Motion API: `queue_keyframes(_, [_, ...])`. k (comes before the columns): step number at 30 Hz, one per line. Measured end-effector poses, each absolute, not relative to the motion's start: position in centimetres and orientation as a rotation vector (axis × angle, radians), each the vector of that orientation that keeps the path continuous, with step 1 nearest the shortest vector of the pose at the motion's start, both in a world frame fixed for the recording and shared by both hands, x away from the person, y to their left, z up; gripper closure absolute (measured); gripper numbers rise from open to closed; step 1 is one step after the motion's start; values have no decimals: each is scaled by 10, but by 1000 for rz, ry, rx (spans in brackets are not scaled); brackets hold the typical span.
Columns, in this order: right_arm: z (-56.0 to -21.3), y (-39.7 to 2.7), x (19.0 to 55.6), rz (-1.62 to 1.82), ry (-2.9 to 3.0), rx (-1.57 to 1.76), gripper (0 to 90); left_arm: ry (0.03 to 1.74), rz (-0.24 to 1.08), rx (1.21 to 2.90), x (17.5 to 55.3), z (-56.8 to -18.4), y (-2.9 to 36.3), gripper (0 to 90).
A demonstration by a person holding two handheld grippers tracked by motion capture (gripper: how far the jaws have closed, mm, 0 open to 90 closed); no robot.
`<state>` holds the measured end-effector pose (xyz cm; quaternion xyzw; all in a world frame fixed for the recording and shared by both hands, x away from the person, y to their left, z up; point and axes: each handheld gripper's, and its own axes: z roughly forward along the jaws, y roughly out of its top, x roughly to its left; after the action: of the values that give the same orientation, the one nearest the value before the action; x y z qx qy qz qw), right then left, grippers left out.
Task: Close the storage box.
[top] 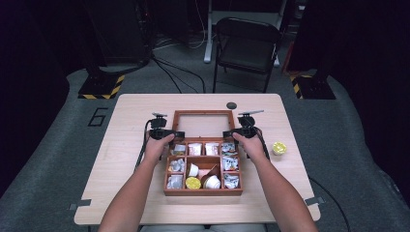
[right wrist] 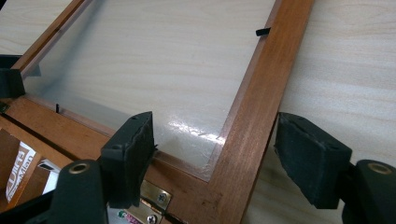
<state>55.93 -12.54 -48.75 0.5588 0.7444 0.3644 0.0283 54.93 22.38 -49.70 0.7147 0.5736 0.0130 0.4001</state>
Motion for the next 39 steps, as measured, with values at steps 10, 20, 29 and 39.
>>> queue_keyframes(10, [-493,-124,564,1179,2279,1797,266,1439,13,1790,554,-501,225,250])
queue_keyframes(20, [-492,-124,565,1201,2264,1842,275,1469,-2,1757,555,-501,224,262])
queue_keyframes(29, [-484,-126,564,1251,2240,1780,282,1446,59,1783,555,-488,223,289])
queue_keyframes(39, [-470,-127,556,1286,2205,1708,294,1421,100,1763,550,-473,224,325])
